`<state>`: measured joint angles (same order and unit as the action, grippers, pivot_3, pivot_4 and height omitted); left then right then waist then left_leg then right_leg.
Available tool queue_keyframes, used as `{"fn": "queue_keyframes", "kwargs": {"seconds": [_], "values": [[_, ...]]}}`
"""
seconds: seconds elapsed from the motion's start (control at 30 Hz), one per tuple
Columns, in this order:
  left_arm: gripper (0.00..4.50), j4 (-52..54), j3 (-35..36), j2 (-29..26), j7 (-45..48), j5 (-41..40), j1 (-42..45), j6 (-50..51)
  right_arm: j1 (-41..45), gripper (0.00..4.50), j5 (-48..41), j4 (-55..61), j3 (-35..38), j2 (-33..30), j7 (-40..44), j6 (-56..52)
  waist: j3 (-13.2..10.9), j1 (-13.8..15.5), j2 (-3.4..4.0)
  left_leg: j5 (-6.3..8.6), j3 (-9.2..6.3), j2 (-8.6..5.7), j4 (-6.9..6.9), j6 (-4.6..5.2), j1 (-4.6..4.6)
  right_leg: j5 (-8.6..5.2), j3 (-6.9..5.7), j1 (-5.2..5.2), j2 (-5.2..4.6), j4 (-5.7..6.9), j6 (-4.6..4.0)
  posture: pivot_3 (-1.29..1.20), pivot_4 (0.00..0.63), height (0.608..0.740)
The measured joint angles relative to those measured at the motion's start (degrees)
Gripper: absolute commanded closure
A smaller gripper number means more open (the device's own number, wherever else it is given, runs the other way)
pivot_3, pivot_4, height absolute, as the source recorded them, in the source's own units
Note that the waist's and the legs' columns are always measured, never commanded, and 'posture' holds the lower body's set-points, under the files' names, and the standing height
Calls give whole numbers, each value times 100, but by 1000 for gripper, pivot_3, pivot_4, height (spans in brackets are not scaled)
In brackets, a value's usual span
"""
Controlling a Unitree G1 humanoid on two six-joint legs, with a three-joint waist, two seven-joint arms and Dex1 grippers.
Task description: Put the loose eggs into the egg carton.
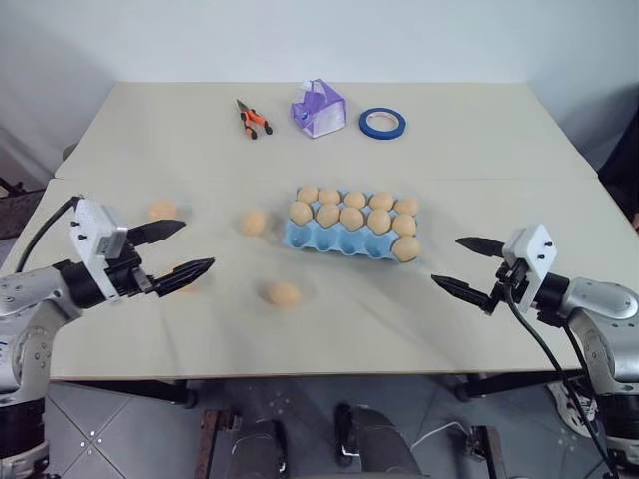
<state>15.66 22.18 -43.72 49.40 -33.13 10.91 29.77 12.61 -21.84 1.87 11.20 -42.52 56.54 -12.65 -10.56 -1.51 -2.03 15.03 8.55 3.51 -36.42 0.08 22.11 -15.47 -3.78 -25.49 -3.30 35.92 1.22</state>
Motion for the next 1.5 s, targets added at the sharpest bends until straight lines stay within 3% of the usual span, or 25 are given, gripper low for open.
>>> {"fn": "queue_keyframes", "kwargs": {"seconds": [0.2,0.37,0.53,0.97,1.23,1.5], "values": [[8,1082,-1080,836,-1203,-19,271,690,34,0,23,0,-3,4,-47,13,0,8,0,-3,3,-9,-3,2,-1,8,13,3,3,2,14,0,150,740],[8,1143,-1764,1263,-1840,269,211,923,-41,0,16,18,15,6,-82,11,0,-22,0,-8,7,0,-7,-5,-8,9,27,3,22,5,14,0,150,740],[8,1128,-2234,1319,-2118,677,-109,1036,-270,0,-76,129,48,6,-81,10,0,-4,1,-11,5,6,-8,-13,-10,9,45,3,39,1,12,0,150,740],[8,1012,-2586,1209,-2210,1287,-279,1057,-407,0,-157,276,56,66,-249,14,0,1,1,-12,6,7,-11,-10,-8,9,53,3,41,-5,8,0,150,740],[2051,595,-2724,1465,-2212,1525,-157,851,-438,0,-157,314,55,114,-361,23,0,3,1,-11,6,7,-12,-9,-7,9,52,3,41,-6,8,0,150,740],[2161,413,-2740,1623,-2156,1640,44,639,-488,0,-157,339,56,122,-388,40,0,11,0,-11,6,7,-14,-9,-6,9,52,3,41,-5,8,0,150,740]]}}
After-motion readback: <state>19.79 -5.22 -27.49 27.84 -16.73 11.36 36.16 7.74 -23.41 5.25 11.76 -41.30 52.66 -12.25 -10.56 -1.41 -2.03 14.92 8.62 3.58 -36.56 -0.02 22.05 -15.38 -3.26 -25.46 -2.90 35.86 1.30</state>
